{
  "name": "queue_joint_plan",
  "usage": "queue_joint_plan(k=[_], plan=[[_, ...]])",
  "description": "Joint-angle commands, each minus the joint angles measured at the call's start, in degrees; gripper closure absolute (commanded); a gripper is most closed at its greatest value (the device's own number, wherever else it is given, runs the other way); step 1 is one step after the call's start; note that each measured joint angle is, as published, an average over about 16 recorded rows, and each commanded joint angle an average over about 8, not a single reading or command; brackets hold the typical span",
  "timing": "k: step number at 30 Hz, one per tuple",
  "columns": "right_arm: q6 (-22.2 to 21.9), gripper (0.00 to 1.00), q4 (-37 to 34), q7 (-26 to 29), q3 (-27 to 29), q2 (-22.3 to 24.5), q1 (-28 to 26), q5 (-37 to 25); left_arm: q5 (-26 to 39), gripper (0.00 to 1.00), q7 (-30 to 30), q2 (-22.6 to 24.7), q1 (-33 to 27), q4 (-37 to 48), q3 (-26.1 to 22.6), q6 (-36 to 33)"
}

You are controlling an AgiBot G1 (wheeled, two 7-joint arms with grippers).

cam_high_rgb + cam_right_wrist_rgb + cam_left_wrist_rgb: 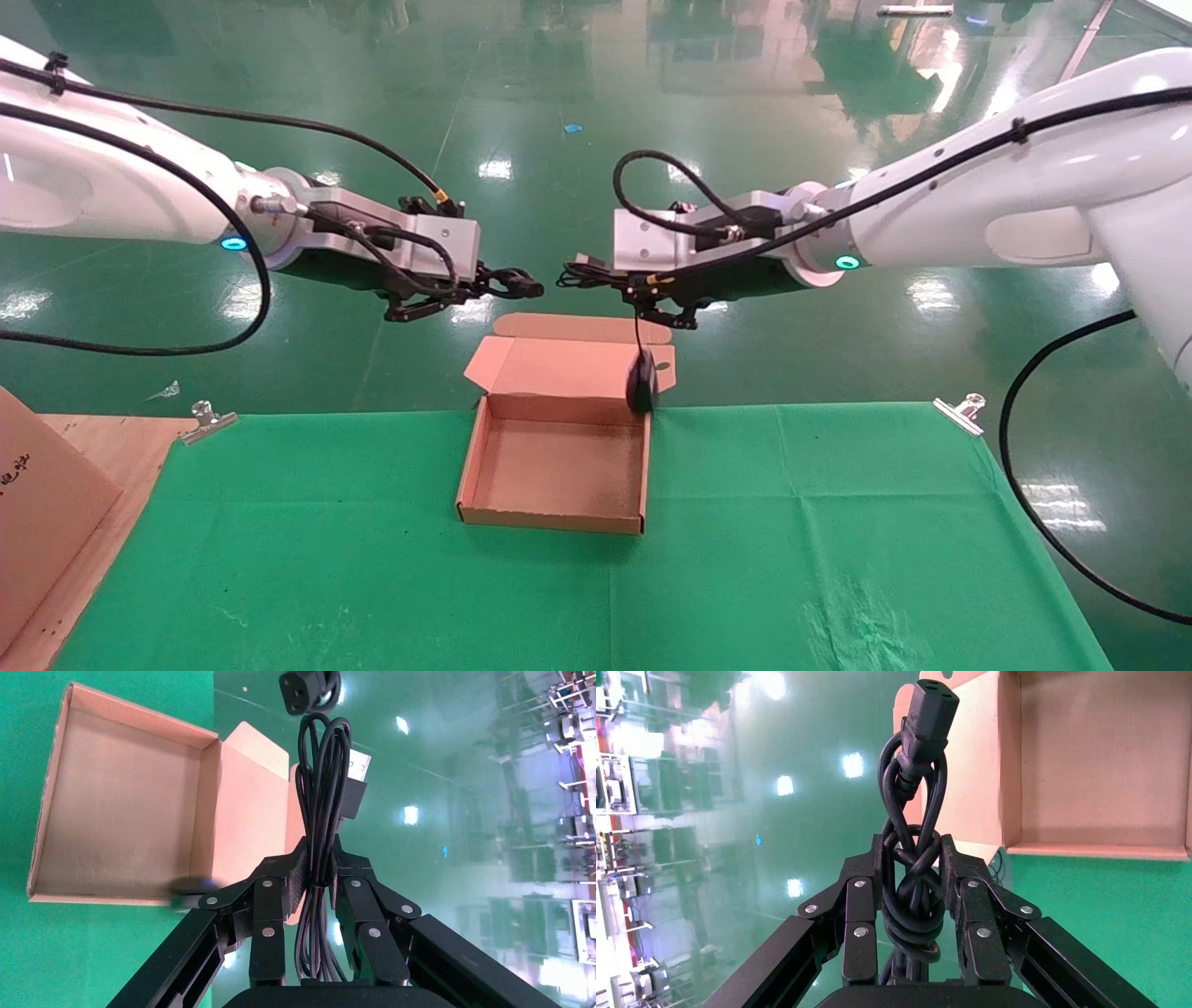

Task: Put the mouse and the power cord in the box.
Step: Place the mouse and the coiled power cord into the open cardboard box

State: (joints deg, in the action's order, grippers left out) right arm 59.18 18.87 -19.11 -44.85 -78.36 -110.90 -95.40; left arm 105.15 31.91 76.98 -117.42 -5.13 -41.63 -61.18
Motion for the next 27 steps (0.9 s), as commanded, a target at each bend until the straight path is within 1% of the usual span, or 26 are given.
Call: queue_joint_plan(k=[1, 5, 8, 10, 13, 16, 20, 26, 27], plan=[[-0.72, 1.0, 1.0, 0.83, -1.24, 0.0, 0.38, 0.57, -0.21, 1.0, 0.04, 0.12, 0.09, -0.12, 0.08, 0.22], [-0.68, 1.0, 1.41, 2.04, -3.34, 0.17, 0.17, 1.85, -1.51, 1.0, 0.7, 0.33, 1.82, -0.95, 0.65, 0.1], [-0.12, 1.0, 0.89, 2.7, -4.53, 0.37, -0.3, 2.72, -3.58, 1.0, 2.65, 0.47, 4.97, -2.25, 1.75, 2.32], [0.5, 1.0, 0.22, 2.95, -5.16, 0.51, -0.66, 3.22, -5.95, 1.0, 4.53, 0.53, 8.06, -3.23, 3.13, 5.05], [1.58, 1.0, -1.05, 2.99, -5.91, 0.72, -1.16, 3.78, -9.4, 1.0, 7.94, 0.78, 13.19, -4.83, 5.03, 10.88], [2.61, 1.0, -2.46, 2.67, -6.51, 0.91, -1.52, 4.13, -12.25, 1.0, 10.57, 1.12, 18.25, -6.54, 6.06, 16.33], [3.53, 1.0, -4.35, 1.87, -7.12, 1.09, -1.73, 4.39, -14.48, 1.0, 12.45, 1.48, 24.0, -9.31, 5.3, 21.9], [4.07, 1.0, -6.61, 0.29, -7.72, 1.22, -1.6, 4.68, -17.52, 1.0, 12.93, 1.56, 29.64, -12.44, 2.15, 25.31], [4.08, 1.0, -6.93, 0.04, -7.78, 1.24, -1.57, 4.74, -18.03, 0.96, 12.72, 1.55, 30.2, -12.71, 1.52, 25.53]])
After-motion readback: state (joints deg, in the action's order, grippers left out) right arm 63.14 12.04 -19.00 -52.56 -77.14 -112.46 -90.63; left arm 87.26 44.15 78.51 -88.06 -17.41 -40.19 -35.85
